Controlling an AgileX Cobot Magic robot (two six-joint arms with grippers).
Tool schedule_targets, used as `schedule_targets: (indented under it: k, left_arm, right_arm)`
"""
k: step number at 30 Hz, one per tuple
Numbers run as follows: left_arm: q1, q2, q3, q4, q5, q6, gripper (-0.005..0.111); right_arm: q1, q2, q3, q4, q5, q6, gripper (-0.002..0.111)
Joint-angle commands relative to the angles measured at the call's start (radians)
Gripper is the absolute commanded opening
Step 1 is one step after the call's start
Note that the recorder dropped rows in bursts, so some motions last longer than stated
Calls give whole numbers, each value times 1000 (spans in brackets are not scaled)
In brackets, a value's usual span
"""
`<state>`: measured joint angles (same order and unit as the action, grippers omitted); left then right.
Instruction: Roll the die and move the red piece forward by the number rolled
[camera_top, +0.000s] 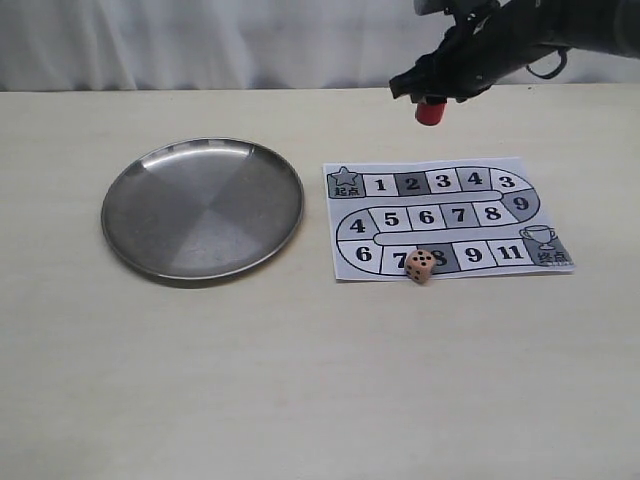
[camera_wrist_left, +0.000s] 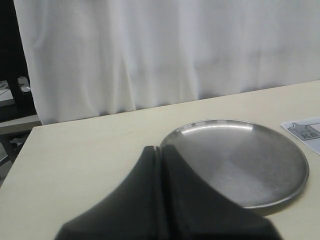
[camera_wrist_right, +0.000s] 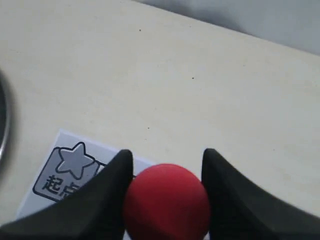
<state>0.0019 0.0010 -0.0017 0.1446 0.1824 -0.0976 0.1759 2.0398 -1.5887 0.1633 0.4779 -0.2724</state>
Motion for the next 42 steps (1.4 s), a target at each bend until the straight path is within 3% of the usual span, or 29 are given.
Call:
schedule_targets:
  k: [1, 14, 33, 42]
  left_arm:
    - [-2, -1, 2, 0, -9, -1, 0]
    - [-2, -1, 2, 0, -9, -1, 0]
    - [-2, -1, 2, 0, -9, -1, 0]
    - [-2, -1, 2, 0, -9, -1, 0]
  right_arm:
    - [-34, 55, 2, -15, -9, 4, 4]
    - [-74, 249, 2, -15, -1, 34, 4]
    - [-74, 98, 2, -15, 92, 49, 4]
    - [-80, 29, 2, -50, 12, 49, 4]
